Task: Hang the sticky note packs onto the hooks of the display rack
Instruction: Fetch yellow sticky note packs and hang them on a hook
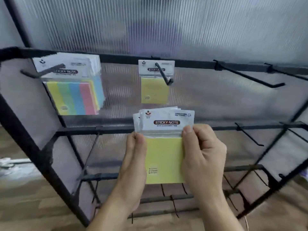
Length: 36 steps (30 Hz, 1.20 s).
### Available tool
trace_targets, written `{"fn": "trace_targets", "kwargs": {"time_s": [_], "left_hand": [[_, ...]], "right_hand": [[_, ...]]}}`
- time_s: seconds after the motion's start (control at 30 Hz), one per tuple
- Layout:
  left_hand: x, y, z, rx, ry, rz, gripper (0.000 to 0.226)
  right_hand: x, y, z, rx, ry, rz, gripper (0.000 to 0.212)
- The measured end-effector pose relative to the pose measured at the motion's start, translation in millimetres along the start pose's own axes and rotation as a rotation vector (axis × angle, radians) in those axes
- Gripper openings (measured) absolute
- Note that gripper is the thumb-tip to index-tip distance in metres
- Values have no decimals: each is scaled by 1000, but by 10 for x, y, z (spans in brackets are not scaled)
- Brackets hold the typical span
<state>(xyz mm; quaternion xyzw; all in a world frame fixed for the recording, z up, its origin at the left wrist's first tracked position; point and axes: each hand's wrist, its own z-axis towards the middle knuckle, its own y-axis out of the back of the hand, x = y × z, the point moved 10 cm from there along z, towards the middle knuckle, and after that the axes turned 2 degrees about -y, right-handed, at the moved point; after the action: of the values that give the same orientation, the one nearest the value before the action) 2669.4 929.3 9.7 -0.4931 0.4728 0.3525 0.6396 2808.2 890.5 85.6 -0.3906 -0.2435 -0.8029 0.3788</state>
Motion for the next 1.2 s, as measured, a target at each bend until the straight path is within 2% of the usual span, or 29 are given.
{"fn": "trace_targets", "kwargs": {"time_s": [0.13, 0.2, 0.27, 0.33, 0.43, 0.63, 0.77, 0.87, 0.93, 1.1, 1.13, 1.2], "left_hand": [[-3, 19, -75, -107, -2, 12, 83], [2, 48, -100, -131, 10, 16, 103], [-7, 87, -110, -151, 12, -16, 115], [-31, 107, -109, -149, 10, -52, 106], [-58, 122, -96, -150, 13, -93, 79], [-213, 149, -63, -170, -57, -97, 74], [-242, 280, -35, -222, -83, -114, 88], [-267, 389, -38, -273, -112, -102, 114], [-279, 444, -35, -277, -141, -66, 115], [-338, 525, -63, -295, -175, -16, 98], [-347, 558, -67, -317, -184, -14, 90], [-376, 606, -77, -365, -203, 0, 55]], "right_hand": [[-42, 17, 29, 26, -34, 138, 15], [-46, 14, 44, 31, -72, 260, 8], [-15, -16, 56, 40, -84, 334, 11], [16, -55, 63, 53, -98, 396, 20], [43, -85, 93, 60, -99, 435, 27], [276, 14, 72, -74, 155, 310, 36], [392, 74, 55, -138, 279, 373, 37], [503, 156, 90, -191, 361, 383, 39], [584, 173, 137, -187, 401, 379, 42], [669, 155, 255, -182, 450, 295, 32], [670, 141, 272, -176, 458, 255, 28], [676, 94, 290, -150, 474, 173, 23]]}}
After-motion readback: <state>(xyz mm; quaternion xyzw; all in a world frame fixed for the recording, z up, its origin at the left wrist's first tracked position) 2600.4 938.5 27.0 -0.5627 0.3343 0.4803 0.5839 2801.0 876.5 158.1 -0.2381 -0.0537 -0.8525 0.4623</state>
